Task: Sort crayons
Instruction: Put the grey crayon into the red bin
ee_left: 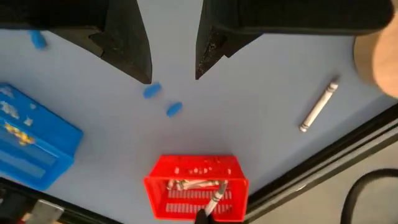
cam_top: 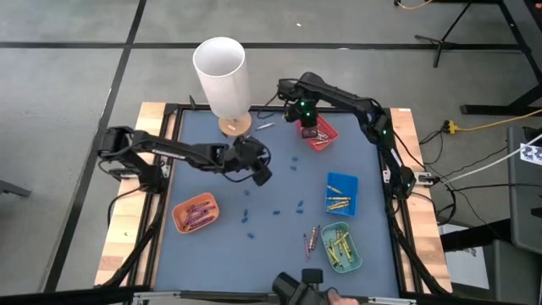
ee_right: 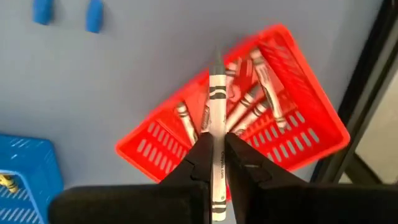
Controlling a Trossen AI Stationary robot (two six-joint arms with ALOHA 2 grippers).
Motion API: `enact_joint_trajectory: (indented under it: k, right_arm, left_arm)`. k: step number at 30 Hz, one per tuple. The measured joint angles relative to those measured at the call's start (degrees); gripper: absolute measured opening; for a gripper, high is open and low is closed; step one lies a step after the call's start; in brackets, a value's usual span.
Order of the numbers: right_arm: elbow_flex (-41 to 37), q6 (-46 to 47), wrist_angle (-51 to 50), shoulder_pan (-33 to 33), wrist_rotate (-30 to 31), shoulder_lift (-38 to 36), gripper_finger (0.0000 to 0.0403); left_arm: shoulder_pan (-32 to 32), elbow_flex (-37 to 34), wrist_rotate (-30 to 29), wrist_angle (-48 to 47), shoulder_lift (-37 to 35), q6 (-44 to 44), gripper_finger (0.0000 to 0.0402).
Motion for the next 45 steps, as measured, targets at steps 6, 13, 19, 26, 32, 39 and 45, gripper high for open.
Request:
enact_joint_trajectory:
  k: [6, 13, 19, 26, 32, 39, 45]
  right_arm:
    - [-0.5, 3.3, -0.1, -2.2, 0.0, -0.1, 0.0024]
    - [-0.5, 4.5, -0.2, -2.7, 0.1, -0.1, 0.0040]
    - [-0.5, 5.2, -0.1, -2.6, 0.1, -0.1, 0.0095]
    - [-0.5, 9.4, -0.1, -2.6, -0.6, -1.1, 0.0121]
    - [-0.5, 9.7, -0.1, -2.6, -4.4, -6.2, 0.0122]
    - [-0.5, 13.6, -0.1, -2.4, -5.0, -13.1, 0.0122]
    - [-0.5, 15.0, -0.1, -1.2, -5.0, -18.4, 0.0122]
  left_arm:
    - [5.5, 0.0, 2.5, 9.4, 4.5, 3.3, 0.0108]
    - [10.8, 0.0, 4.3, 18.3, 8.3, 4.3, 0.0108]
    - [14.6, 0.0, 4.5, 22.0, 11.1, 4.3, 0.0108]
    - [18.2, 0.0, 4.5, 28.8, 16.3, -0.2, 0.0108]
    - [20.7, 0.0, 4.5, 32.2, 19.6, -2.3, 0.0108]
    - [23.1, 1.0, 4.5, 34.2, 22.9, -5.2, 0.0108]
    - [24.0, 5.0, 4.2, 33.4, 27.4, -5.3, 0.0108]
